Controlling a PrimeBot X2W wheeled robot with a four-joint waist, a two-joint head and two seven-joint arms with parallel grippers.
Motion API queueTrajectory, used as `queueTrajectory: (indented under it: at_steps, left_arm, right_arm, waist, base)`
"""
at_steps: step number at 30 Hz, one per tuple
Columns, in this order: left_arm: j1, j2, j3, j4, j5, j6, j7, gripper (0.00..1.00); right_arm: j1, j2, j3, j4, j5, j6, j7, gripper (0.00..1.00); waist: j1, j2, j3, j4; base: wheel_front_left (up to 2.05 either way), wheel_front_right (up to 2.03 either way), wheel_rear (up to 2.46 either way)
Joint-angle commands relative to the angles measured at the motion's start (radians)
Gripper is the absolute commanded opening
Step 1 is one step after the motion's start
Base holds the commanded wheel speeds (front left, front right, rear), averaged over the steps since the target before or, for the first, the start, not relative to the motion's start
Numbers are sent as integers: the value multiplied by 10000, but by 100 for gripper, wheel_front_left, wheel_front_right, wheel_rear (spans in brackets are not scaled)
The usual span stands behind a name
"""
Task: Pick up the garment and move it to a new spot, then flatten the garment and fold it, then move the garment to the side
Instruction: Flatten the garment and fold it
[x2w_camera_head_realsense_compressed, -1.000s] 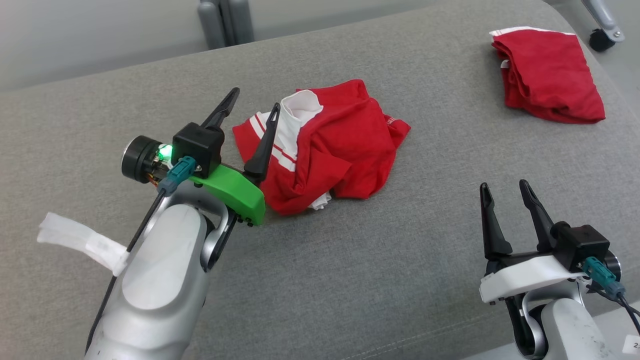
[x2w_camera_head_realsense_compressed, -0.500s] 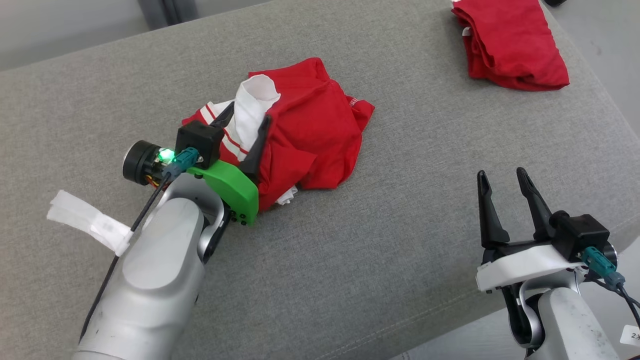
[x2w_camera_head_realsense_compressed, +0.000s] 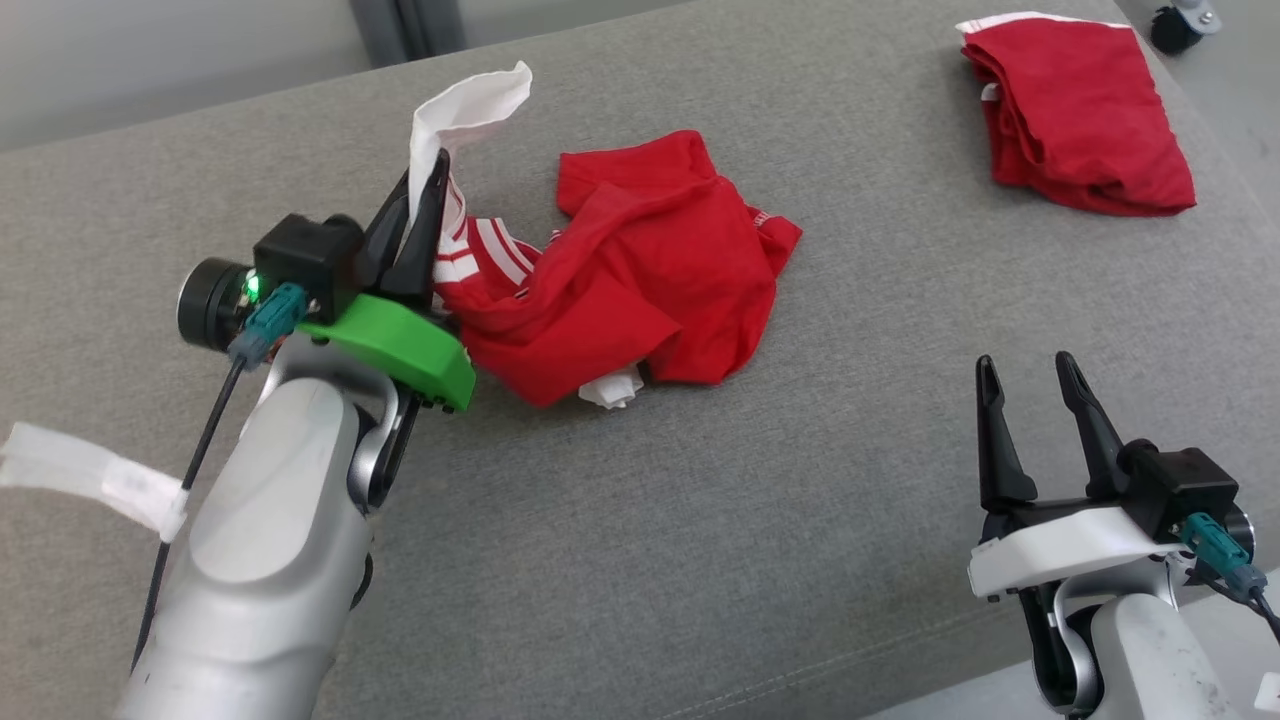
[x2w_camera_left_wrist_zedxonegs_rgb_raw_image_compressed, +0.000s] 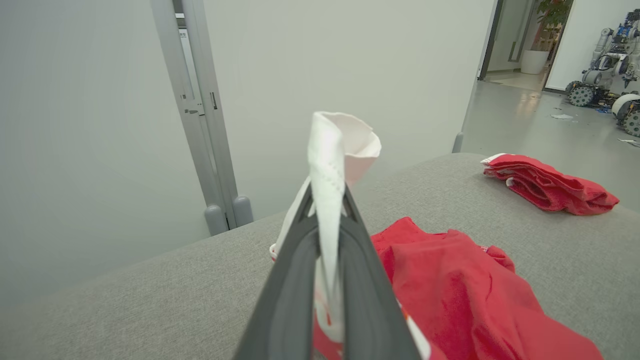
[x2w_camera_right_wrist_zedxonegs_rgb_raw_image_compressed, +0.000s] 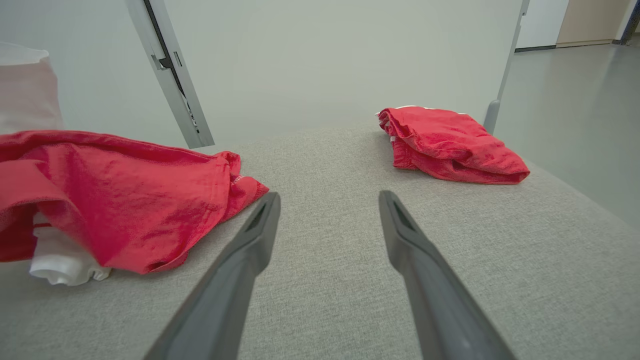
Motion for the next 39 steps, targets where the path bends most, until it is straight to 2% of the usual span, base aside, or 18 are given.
queueTrajectory:
  at_steps: [1, 10, 14, 20, 22, 23, 35, 39]
  left_arm:
    - [420, 184, 134, -240, -52, 137, -58, 0]
    - [3373, 676, 1113, -2627, -444, 1053, -76, 0]
    - [4825, 508, 1551, -3054, -744, 1348, -78, 0]
    - [6210, 39, 1719, -2935, -970, 1315, -79, 0]
    - [6329, -61, 1755, -2845, -895, 1266, -80, 56]
    - [6338, -116, 1827, -2818, -848, 1264, -80, 100]
    - [5966, -351, 2951, -4042, 255, 1067, -78, 100]
    - [6144, -429, 3282, -4234, 518, 937, -67, 100]
  right_arm:
    - [135, -5, 29, -24, -61, -11, -27, 100]
    - [256, -37, 125, 26, -125, -9, -28, 100]
    - [307, -97, 140, 102, -110, -11, -27, 100]
    - [343, -191, 176, 201, -85, -11, -27, 100]
    - [357, -215, 160, 233, -46, -11, -27, 100]
    - [361, -230, 163, 251, -34, -11, -27, 100]
    - [413, -240, 263, 370, -27, -11, -27, 100]
    - [15, -437, 550, 443, -44, -9, -24, 100]
  waist:
    - [0, -1, -365, 633]
    - [0, -1, -615, 1839]
    - [0, -1, -674, 2094]
    - [0, -1, -758, 2281]
    - [0, -1, -805, 2320]
    - [0, -1, -831, 2338]
    - [0, -1, -1094, 2497]
    - [0, -1, -1152, 2621]
  base:
    - [0, 0, 0]
    - [0, 0, 0]
    - [0, 0, 0]
    - [0, 0, 0]
    - [0, 0, 0]
    - [0, 0, 0]
    - [0, 0, 0]
    - [0, 0, 0]
